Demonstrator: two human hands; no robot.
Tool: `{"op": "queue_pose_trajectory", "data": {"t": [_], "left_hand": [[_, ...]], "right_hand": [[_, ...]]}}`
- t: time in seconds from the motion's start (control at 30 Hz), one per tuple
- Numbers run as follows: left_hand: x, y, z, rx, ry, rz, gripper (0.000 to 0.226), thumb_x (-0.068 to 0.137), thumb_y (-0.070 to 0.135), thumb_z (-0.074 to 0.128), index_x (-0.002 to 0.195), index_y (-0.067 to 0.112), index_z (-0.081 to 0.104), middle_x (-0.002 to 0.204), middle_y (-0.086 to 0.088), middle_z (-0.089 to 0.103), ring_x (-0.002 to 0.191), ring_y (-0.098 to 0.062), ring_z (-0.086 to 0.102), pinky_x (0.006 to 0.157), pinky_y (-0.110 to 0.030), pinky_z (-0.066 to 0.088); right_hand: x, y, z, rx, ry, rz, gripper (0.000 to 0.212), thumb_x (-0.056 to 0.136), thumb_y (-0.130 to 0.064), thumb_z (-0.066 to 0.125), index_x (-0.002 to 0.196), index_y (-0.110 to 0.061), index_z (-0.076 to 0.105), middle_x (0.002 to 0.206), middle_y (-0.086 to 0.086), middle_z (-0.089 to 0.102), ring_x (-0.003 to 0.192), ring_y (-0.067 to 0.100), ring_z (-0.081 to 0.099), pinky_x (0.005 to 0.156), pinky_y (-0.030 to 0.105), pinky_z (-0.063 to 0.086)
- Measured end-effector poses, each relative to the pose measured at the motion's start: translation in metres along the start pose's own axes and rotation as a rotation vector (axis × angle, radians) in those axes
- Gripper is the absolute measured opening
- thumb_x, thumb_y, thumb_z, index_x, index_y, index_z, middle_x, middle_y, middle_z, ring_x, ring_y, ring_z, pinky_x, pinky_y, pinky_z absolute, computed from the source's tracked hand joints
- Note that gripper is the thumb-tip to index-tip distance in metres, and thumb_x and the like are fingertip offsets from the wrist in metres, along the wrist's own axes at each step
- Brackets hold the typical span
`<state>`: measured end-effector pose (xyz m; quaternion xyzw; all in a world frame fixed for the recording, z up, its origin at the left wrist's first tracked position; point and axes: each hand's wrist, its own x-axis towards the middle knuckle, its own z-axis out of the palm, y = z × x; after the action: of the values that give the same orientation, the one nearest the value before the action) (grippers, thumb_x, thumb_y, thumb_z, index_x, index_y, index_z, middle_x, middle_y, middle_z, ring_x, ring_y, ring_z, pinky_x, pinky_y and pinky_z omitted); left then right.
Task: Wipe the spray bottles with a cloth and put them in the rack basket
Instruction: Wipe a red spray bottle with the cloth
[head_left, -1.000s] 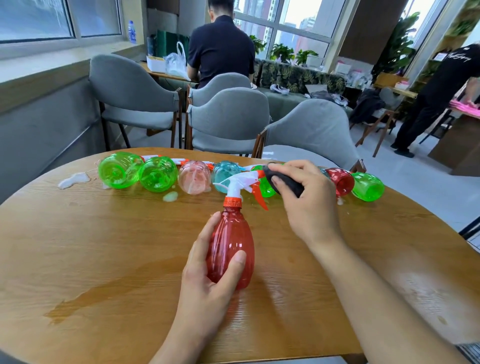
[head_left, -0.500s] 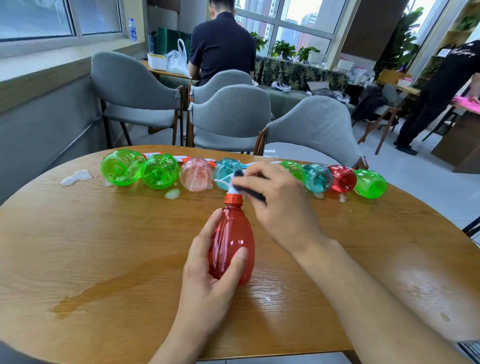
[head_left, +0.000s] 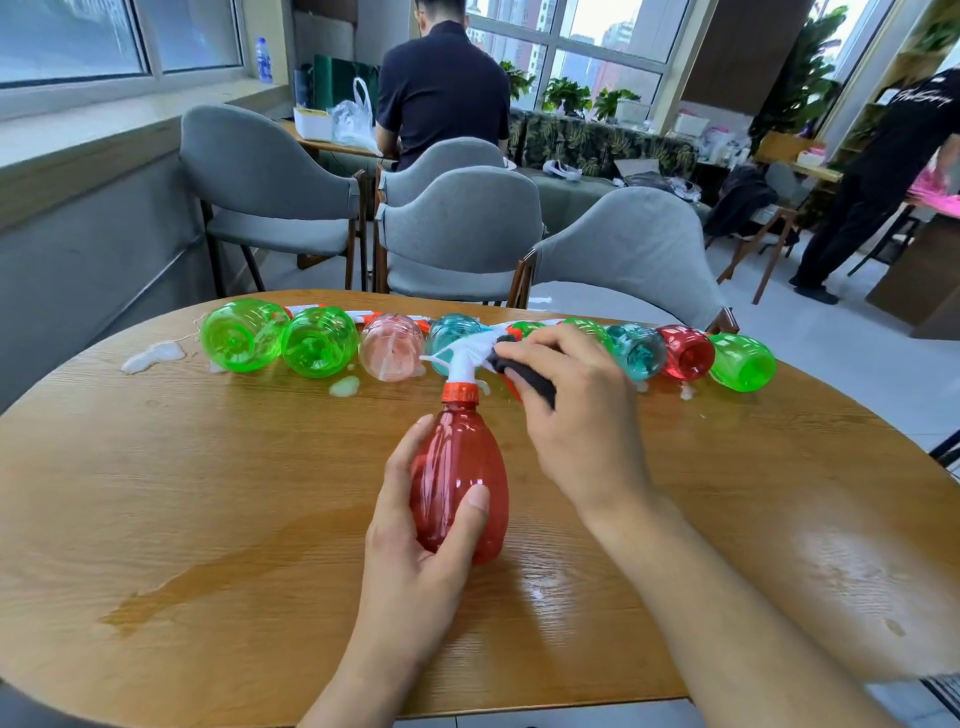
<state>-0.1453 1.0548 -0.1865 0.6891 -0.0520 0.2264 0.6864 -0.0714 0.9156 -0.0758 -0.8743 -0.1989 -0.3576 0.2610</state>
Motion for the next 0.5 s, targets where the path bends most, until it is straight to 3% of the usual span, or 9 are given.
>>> {"op": "queue_pose_trajectory", "data": {"t": [0.1,0.2,0.3,0.4,0.5], "left_hand": [[0.002,0.004,0.000,-0.102,0.041,-0.061,0.070,0.083,0.059,0.069,0.146,0.041,0.045,0.126,0.028,0.067,0.113,-0.004,0.070,0.086,-0.017,0.057],[0.001,0.004,0.000,-0.181,0.060,-0.095,0.056,0.088,0.058,0.065,0.137,0.038,0.047,0.120,0.022,0.072,0.105,-0.002,0.071,0.083,-0.022,0.058],[0.000,0.003,-0.002,-0.194,0.054,-0.094,0.051,0.091,0.065,0.055,0.136,0.040,0.049,0.126,0.019,0.070,0.116,-0.008,0.068,0.095,-0.028,0.057],[0.004,0.004,-0.003,-0.185,0.046,-0.071,0.041,0.105,0.053,0.047,0.142,0.036,0.053,0.131,0.024,0.067,0.122,0.000,0.064,0.095,-0.015,0.051],[0.006,0.002,-0.002,-0.168,0.043,-0.035,0.042,0.109,0.041,0.038,0.147,0.032,0.054,0.139,0.021,0.065,0.131,-0.004,0.060,0.103,-0.017,0.049]], "right_hand": [[-0.034,0.001,-0.007,0.300,0.175,0.216,0.024,0.096,-0.009,0.074,0.116,-0.021,0.080,0.110,-0.009,0.070,0.105,0.002,0.065,0.091,0.015,0.049],[-0.068,0.007,0.002,0.526,0.065,0.491,0.027,0.097,-0.006,0.072,0.111,-0.027,0.081,0.111,-0.010,0.075,0.108,0.006,0.070,0.100,0.034,0.056],[-0.090,0.000,0.011,0.744,-0.090,0.707,0.028,0.099,-0.008,0.070,0.109,-0.030,0.083,0.112,-0.007,0.079,0.108,0.012,0.073,0.101,0.048,0.058],[-0.097,-0.006,0.008,0.842,-0.094,0.759,0.026,0.100,-0.012,0.069,0.110,-0.032,0.083,0.114,-0.007,0.078,0.112,0.013,0.073,0.103,0.045,0.057],[-0.097,-0.009,0.001,0.809,-0.027,0.675,0.027,0.098,-0.009,0.070,0.109,-0.031,0.082,0.114,-0.011,0.077,0.111,0.007,0.071,0.099,0.030,0.056]]}}
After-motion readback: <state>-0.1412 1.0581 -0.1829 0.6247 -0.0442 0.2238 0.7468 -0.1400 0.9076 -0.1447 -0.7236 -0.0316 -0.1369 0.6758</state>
